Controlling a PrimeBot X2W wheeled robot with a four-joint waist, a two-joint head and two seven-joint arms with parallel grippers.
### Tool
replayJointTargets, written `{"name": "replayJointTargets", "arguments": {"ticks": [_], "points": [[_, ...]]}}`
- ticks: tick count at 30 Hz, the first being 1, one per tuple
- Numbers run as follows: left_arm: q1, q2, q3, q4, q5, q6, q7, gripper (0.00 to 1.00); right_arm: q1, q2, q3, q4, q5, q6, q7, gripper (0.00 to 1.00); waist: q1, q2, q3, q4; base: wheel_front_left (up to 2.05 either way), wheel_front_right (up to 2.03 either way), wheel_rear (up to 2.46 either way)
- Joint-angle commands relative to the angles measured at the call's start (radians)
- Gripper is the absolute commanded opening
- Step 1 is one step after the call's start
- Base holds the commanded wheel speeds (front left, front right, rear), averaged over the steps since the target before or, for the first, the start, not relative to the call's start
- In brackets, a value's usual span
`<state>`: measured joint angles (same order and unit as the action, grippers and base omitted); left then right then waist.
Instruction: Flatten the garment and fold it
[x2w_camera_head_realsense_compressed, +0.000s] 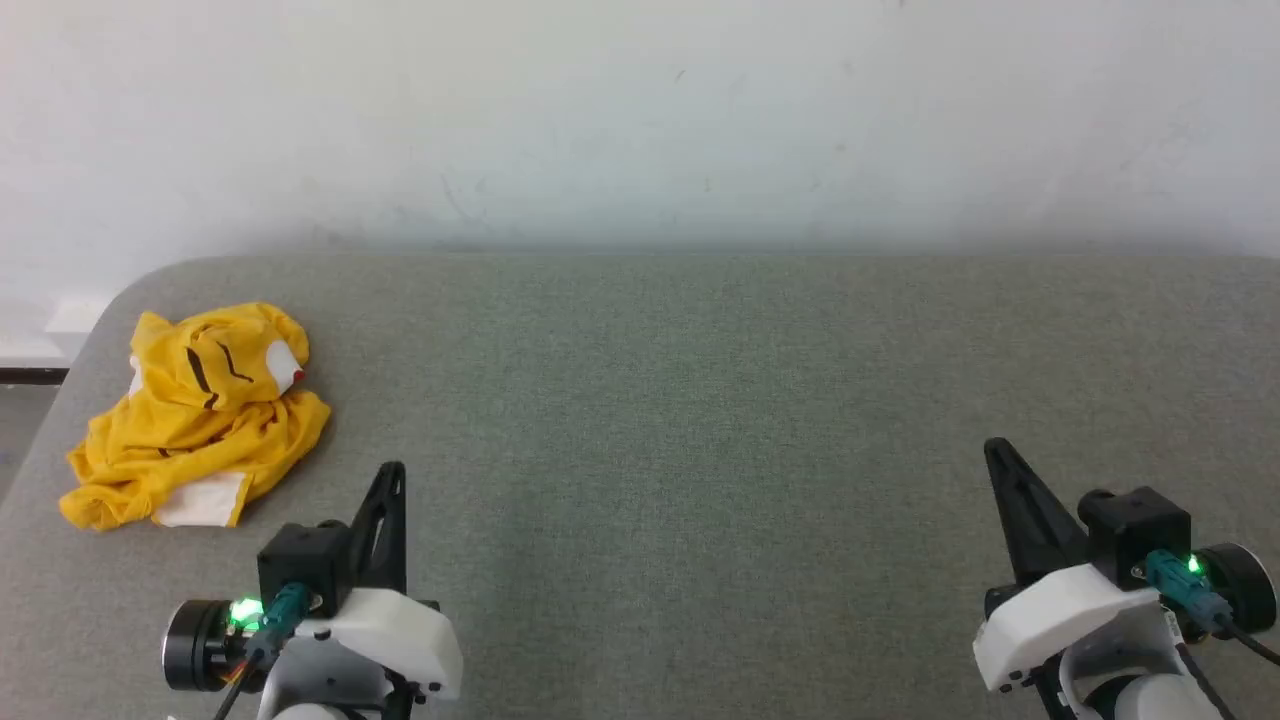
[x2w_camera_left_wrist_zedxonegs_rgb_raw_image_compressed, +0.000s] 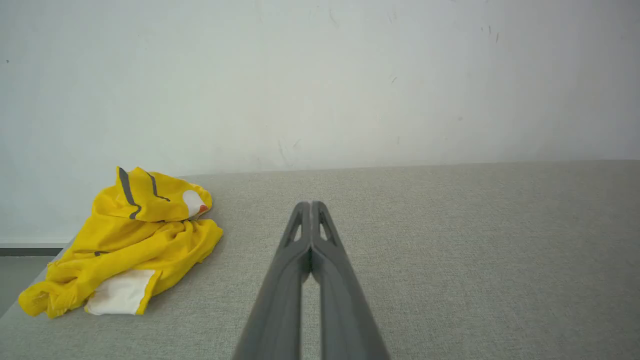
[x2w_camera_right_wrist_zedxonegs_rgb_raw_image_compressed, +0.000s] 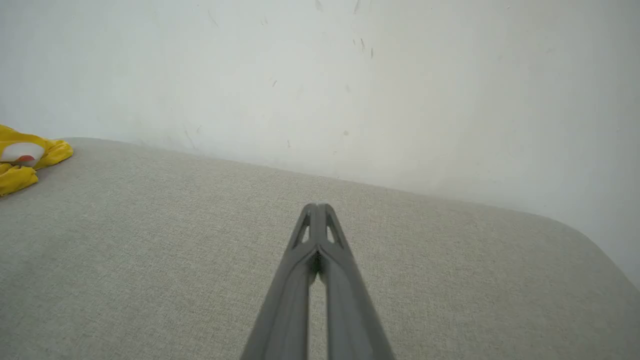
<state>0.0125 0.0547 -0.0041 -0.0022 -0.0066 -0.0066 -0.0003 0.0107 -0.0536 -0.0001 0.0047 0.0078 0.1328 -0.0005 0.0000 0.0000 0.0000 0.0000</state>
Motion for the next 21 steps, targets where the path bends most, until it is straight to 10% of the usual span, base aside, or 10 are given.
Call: {"name": "replayJointTargets", "arguments": {"ticks": [1, 21], "points": [[-0.013, -0.005, 0.004, 0.002, 0.007, 0.007, 0.000, 0.00, -0.011, 0.003, 0.000, -0.005, -0.008, -0.002, 0.000, 0.00, 0.0000, 0.0000, 0.000, 0.000, 0.00, 0.00, 0.00], [-0.013, -0.005, 0.004, 0.002, 0.007, 0.007, 0.000, 0.00, -0.011, 0.003, 0.000, -0.005, -0.008, -0.002, 0.000, 0.00, 0.0000, 0.0000, 0.000, 0.000, 0.00, 0.00, 0.00]]}}
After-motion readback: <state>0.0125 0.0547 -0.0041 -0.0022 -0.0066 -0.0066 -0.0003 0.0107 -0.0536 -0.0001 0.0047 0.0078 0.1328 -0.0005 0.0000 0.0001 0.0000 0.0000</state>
